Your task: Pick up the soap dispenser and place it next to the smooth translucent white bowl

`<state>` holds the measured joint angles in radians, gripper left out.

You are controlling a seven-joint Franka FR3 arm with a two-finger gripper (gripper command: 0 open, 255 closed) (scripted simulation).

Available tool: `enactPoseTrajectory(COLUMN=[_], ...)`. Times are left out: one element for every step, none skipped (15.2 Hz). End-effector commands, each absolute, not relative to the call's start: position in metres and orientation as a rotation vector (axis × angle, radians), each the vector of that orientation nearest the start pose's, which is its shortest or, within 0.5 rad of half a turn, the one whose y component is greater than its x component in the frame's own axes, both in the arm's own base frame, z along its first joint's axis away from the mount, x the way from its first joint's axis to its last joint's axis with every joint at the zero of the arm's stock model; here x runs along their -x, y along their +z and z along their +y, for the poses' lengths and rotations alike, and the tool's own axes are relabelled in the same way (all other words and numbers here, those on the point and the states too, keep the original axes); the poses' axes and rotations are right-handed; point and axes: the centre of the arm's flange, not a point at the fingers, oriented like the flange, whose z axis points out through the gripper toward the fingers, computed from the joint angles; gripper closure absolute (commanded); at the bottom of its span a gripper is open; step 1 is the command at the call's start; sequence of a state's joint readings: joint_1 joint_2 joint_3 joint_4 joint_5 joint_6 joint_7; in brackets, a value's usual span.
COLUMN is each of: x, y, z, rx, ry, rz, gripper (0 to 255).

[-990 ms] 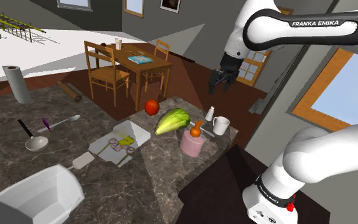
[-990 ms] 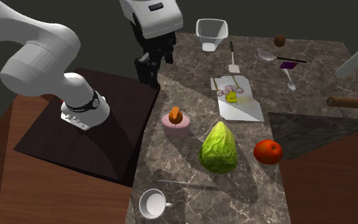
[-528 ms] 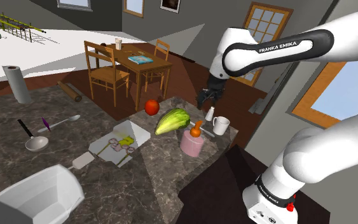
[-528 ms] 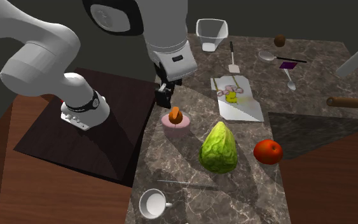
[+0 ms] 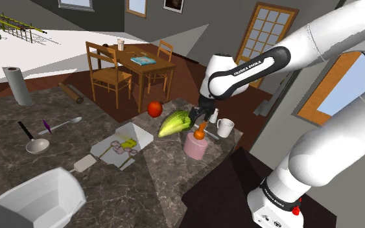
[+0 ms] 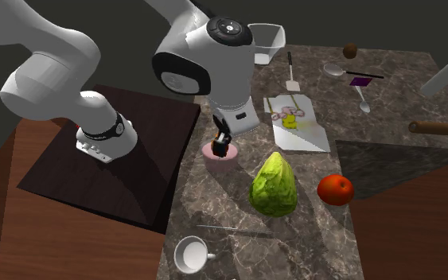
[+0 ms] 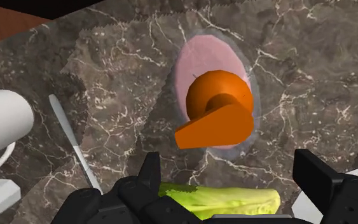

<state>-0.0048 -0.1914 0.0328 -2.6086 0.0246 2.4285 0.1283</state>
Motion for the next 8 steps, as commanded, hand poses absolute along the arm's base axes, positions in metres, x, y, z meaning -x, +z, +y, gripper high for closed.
enactPoseTrajectory(x=[-0.434,-0.438,-0.442,-0.444,-0.444,-0.444,-0.444,-0.444], y=[0.296,0.283,0.27,0.262,0.257,0.252,0.246,0.241], z=[0.016,0.017,0.017,0.018,0.018,0.018,0.018,0.018], rx=[3.126,3.126,3.126,3.127,3.127,3.127,3.127,3.127], ry=[-0.007,-0.001,0.004,0.008,0.008,0.008,0.008,0.008], rz=[0.185,0.184,0.183,0.182,0.182,0.182,0.182,0.182], gripper=[0,0,0,0,0,0,0,0])
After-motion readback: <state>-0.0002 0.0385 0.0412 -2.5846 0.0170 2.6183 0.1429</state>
